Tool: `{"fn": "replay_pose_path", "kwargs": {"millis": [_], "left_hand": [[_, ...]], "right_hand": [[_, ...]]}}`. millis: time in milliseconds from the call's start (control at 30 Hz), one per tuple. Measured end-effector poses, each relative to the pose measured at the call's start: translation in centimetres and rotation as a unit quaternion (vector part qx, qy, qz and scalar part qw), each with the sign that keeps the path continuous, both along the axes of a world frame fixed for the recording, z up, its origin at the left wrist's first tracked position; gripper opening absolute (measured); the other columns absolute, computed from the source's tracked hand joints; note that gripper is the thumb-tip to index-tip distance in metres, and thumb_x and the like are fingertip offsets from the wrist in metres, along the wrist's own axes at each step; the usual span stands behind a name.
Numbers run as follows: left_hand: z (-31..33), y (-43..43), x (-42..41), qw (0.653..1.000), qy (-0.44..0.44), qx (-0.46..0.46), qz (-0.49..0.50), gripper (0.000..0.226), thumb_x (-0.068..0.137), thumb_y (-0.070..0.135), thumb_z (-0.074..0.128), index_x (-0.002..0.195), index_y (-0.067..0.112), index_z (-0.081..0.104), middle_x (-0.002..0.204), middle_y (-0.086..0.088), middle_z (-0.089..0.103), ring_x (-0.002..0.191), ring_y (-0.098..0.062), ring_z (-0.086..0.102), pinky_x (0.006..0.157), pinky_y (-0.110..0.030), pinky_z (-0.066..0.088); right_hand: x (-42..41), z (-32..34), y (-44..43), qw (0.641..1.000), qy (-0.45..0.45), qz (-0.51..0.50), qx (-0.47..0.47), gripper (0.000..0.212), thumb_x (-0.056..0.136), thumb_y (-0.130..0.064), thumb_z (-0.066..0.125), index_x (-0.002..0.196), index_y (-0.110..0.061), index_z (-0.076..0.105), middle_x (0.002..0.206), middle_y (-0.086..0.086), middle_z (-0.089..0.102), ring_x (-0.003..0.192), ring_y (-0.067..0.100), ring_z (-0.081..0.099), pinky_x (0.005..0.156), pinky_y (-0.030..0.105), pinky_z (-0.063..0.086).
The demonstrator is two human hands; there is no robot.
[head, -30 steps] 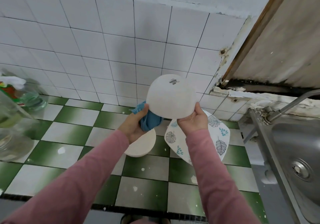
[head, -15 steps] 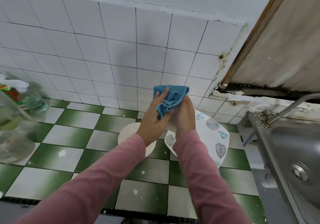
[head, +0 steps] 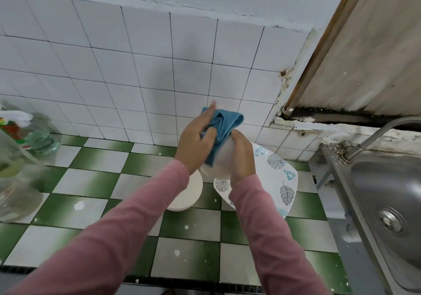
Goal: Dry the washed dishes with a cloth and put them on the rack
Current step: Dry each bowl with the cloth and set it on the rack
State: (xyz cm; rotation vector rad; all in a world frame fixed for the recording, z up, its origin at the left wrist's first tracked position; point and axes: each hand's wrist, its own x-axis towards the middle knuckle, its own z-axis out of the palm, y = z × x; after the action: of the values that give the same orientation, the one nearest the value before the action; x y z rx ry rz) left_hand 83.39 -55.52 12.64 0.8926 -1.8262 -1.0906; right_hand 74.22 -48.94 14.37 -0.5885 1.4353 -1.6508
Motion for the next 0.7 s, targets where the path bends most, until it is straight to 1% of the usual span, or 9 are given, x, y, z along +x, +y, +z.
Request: {"fn": "replay_pose_path", "kwargs": {"millis": [67,133,233,333,433,500,533,600,700], "left_hand": [[-1.0,1.0,-0.1,0.99,-0.077,-0.121,-0.02,0.055,0.096,0.029,0.028,0.151,0.028,0.03,0.16,0.012,0.022,0.149,-0.011,0.015,0.124,-0.032,0.011],[-1.5,1.6,-0.1,0.981,-0.111,-0.155,-0.04,0.056,0.097,0.039,0.024,0.152,0.029,0.029,0.163,0.01,0.015,0.152,-0.013,0.002,0.123,-0.028,0.002],[-1.3,0.4,-0.4,0.991,-0.077,-0.104,-0.037,0.046,0.1,0.045,0.035,0.142,0.033,0.047,0.156,0.01,0.034,0.146,-0.006,0.022,0.122,-0.029,0.015],[-0.7,-1.3,-0.6,0.999,-0.042,-0.017,0.003,0.042,0.098,0.042,0.04,0.133,0.029,0.059,0.141,0.009,0.053,0.13,-0.006,0.045,0.114,-0.038,0.035],[-1.2,-0.3,-0.6,0.988,-0.073,-0.134,0.019,0.043,0.1,0.04,0.038,0.135,0.026,0.057,0.142,0.007,0.052,0.133,-0.011,0.043,0.116,-0.035,0.032],[-1.8,0.1,-0.5,0.967,-0.1,-0.234,0.007,0.043,0.101,0.036,0.038,0.139,0.024,0.054,0.147,0.003,0.048,0.14,-0.017,0.036,0.12,-0.033,0.024],[-1.9,0.0,-0.4,0.963,-0.101,-0.248,0.0,0.043,0.101,0.036,0.039,0.139,0.023,0.053,0.147,0.003,0.048,0.14,-0.018,0.036,0.12,-0.033,0.023],[-1.5,-0.6,-0.2,0.977,-0.069,-0.203,-0.001,0.042,0.101,0.036,0.039,0.138,0.024,0.055,0.143,0.006,0.051,0.134,-0.012,0.042,0.116,-0.036,0.032],[-0.8,-1.6,-0.1,0.998,0.004,-0.064,0.024,0.039,0.1,0.033,0.038,0.132,0.026,0.059,0.131,0.013,0.059,0.121,0.0,0.051,0.108,-0.034,0.041]], "right_hand": [[0.0,0.4,0.1,0.999,-0.029,-0.012,-0.005,0.022,0.091,-0.03,0.048,0.089,-0.012,0.061,0.082,0.01,0.059,0.077,0.022,0.053,0.069,0.028,0.044],[0.2,0.5,0.1,0.996,-0.088,-0.019,-0.003,0.027,0.095,-0.035,0.046,0.094,-0.014,0.063,0.088,0.009,0.064,0.082,0.024,0.058,0.073,0.033,0.048],[0.3,0.0,0.0,0.995,-0.094,-0.044,0.012,0.035,0.103,-0.04,0.038,0.098,-0.019,0.066,0.102,0.01,0.069,0.096,0.028,0.065,0.085,0.038,0.052],[0.5,-0.2,0.0,0.995,-0.072,-0.06,0.032,0.04,0.102,-0.042,0.04,0.096,-0.013,0.067,0.098,0.01,0.069,0.092,0.027,0.064,0.082,0.035,0.051],[0.4,-0.1,0.2,0.994,-0.094,-0.041,0.026,0.055,0.098,-0.056,0.04,0.114,-0.012,0.068,0.105,0.015,0.069,0.094,0.029,0.065,0.084,0.037,0.052],[0.3,0.0,0.1,0.995,-0.083,-0.047,0.026,0.061,0.095,-0.065,0.037,0.112,-0.017,0.07,0.11,0.017,0.071,0.099,0.033,0.067,0.089,0.044,0.053],[0.3,0.0,0.0,0.996,-0.075,-0.045,0.025,0.064,0.09,-0.072,0.038,0.108,-0.019,0.071,0.11,0.017,0.071,0.101,0.034,0.067,0.092,0.047,0.054],[0.1,0.0,-0.1,0.997,-0.05,-0.033,0.04,0.076,0.082,-0.078,0.038,0.101,-0.013,0.072,0.104,0.016,0.073,0.097,0.033,0.068,0.094,0.05,0.054],[-0.3,0.3,-0.2,0.998,0.003,-0.022,0.061,0.079,0.098,-0.065,0.028,0.095,0.002,0.069,0.092,0.021,0.07,0.084,0.034,0.064,0.082,0.044,0.053]]}}
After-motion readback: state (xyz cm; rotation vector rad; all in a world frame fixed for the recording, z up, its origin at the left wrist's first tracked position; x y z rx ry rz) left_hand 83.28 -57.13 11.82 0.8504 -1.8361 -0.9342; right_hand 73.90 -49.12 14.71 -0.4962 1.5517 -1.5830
